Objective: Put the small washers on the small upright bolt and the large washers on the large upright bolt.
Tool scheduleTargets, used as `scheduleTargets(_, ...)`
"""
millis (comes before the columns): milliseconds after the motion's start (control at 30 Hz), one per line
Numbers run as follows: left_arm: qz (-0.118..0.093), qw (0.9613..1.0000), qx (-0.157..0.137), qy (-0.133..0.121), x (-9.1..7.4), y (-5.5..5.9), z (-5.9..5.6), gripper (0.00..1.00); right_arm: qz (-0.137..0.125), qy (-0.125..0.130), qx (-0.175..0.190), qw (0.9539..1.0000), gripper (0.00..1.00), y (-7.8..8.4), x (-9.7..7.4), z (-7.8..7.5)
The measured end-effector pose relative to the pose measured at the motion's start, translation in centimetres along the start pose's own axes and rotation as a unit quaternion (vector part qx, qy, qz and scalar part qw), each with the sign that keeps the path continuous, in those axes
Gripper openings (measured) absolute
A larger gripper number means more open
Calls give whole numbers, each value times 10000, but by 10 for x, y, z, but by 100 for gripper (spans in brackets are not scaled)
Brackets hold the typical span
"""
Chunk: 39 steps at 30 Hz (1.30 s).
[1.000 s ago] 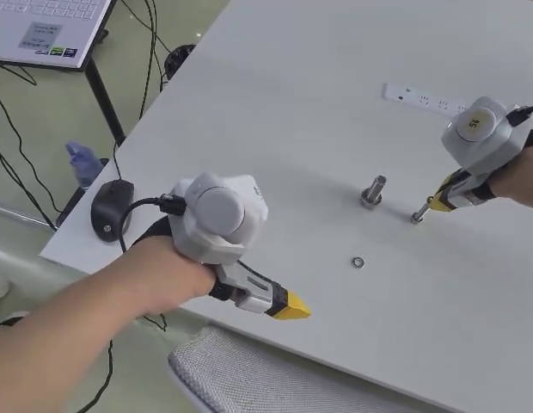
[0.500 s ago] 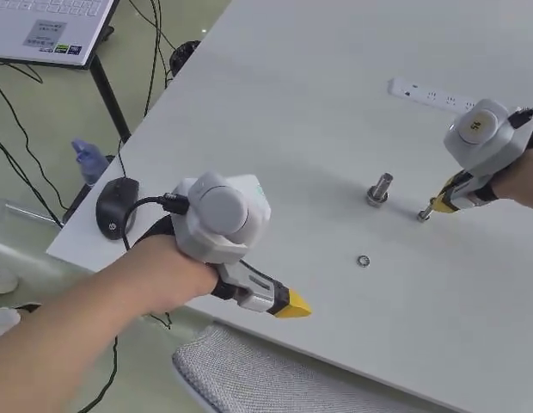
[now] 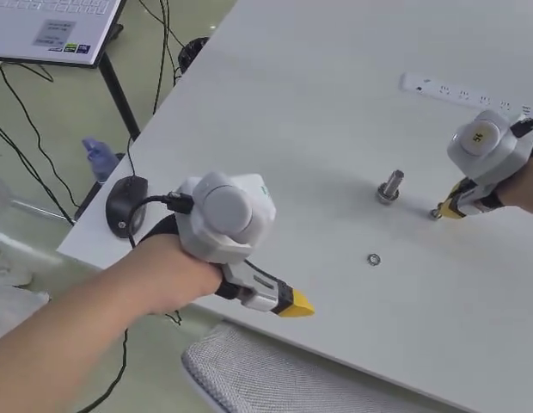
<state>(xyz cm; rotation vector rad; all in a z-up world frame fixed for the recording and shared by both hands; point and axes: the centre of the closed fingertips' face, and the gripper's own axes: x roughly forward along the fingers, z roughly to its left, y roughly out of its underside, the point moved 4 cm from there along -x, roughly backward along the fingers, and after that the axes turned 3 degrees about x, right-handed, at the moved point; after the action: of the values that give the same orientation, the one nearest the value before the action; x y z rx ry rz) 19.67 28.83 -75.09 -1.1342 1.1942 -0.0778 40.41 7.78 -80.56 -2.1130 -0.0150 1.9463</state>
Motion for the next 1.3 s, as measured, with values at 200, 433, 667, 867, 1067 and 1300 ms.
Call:
scheduleTargets(200, 55, 10000, -12, 4, -3, 5, 0, 91, 63, -3, -56, 10000, 12, 0, 7, 1)
scheduleTargets(433, 72, 9999, -59, -39, -5, 8, 2, 90, 109, -4, -53, 9999, 12, 0, 11, 0)
scheduleTargets(667, 78, 9999, -86, -38, -6, 10, 1, 90, 159, -26, -57, 9999, 13, 2, 13, 0)
scheduleTargets(867, 92, 9999, -89, -29, -5, 10, 1, 89, 166, -30, -45, 9998, 13, 2, 14, 3)
scheduleTargets(1067, 120, 9999, -96, -11, -5, 13, 0, 88, 165, -36, -19, 9999, 13, 2, 14, 2)
scheduleTargets(1300, 117, 9999, -95, -13, -5, 13, 0, 88, 183, -36, -32, 9998, 13, 2, 14, 2)
